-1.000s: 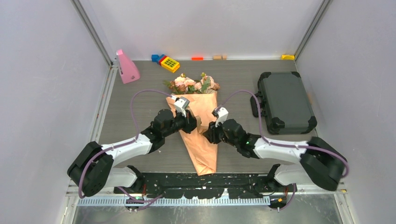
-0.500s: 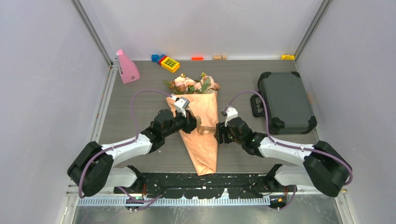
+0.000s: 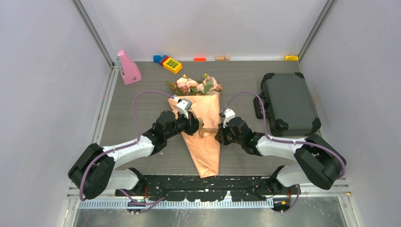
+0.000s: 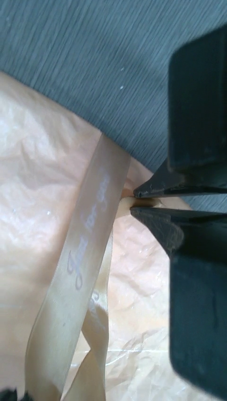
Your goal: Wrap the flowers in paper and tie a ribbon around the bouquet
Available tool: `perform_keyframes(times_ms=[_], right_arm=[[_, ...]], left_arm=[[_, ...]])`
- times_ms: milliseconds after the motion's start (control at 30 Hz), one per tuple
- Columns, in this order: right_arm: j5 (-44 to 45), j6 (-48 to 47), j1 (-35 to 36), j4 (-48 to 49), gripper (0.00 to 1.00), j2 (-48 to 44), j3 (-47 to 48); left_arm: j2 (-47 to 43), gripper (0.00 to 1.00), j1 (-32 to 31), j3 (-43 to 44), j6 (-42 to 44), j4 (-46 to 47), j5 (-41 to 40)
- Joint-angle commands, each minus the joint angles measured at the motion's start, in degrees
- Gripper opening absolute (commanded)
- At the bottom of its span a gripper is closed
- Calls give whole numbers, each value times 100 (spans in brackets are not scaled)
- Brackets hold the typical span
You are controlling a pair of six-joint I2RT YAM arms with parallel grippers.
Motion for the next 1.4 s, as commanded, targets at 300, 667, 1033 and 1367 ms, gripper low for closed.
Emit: perform_keyframes(times_ms=[300,667,1033,1367], right_arm=[[38,457,237,1523,1,498,341],[3176,2122,1411,2878,1,1556,421],[4196,2566,1824,1775,11,1444,606],[3767,2205,1856,195,49,362,532]], left_arm=[[-83,0,24,126,-75,131,38],[-31,0,15,-216,-480,-14,-29],[222,0,-38,-739,-908,-45,-108],[340,0,-37,-787,-828,-86,-281]])
